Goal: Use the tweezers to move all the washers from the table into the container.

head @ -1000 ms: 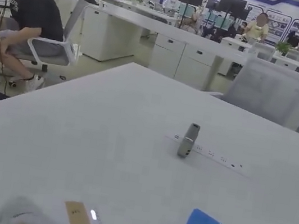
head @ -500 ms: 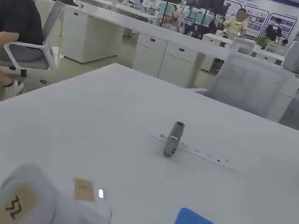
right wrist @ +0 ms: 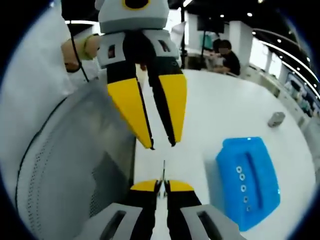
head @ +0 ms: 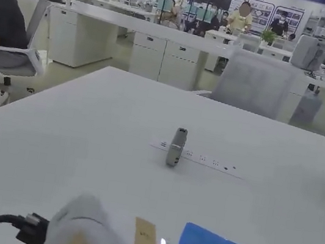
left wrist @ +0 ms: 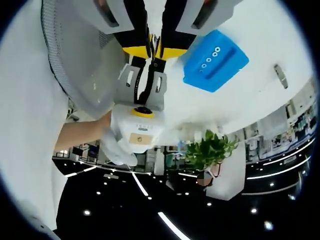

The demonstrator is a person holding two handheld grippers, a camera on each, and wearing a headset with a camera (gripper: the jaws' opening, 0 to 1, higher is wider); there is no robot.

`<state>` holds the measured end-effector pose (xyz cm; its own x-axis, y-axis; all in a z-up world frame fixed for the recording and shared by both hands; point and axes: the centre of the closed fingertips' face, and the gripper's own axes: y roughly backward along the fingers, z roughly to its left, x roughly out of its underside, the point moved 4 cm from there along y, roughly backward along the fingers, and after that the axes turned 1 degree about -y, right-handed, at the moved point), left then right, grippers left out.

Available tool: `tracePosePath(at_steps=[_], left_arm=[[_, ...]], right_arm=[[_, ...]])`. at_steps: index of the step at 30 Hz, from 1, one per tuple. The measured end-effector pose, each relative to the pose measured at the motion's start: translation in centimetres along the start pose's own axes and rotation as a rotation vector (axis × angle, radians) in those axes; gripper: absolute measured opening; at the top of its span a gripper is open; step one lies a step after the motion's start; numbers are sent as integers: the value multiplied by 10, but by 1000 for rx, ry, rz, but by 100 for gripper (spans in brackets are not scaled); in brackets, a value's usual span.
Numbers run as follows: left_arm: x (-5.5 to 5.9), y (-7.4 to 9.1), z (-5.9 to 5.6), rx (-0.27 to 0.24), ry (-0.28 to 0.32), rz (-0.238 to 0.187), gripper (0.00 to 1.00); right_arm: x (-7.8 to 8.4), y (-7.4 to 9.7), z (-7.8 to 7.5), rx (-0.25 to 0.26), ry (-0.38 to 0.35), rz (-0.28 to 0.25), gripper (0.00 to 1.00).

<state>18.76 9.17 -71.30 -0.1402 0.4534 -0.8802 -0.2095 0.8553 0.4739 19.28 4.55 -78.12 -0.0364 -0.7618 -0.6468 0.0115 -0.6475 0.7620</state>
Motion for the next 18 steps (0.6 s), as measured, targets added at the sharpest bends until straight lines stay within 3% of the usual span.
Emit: tracePosePath(at_steps=[2,5,14,18], left_arm=[[1,-3,-3,20,-22,23,2],[3,-7,-2,3,-69,55,0],[9,-11,-1,22,-75,90,0],[21,-10,2,35,-57,126,0]], right_arm=[[-1,0,1,0,7,7,3],[0,0,1,5,33,31,3],[9,5,-2,31,87,107,3],[16,6,-4,44,78,122,3]])
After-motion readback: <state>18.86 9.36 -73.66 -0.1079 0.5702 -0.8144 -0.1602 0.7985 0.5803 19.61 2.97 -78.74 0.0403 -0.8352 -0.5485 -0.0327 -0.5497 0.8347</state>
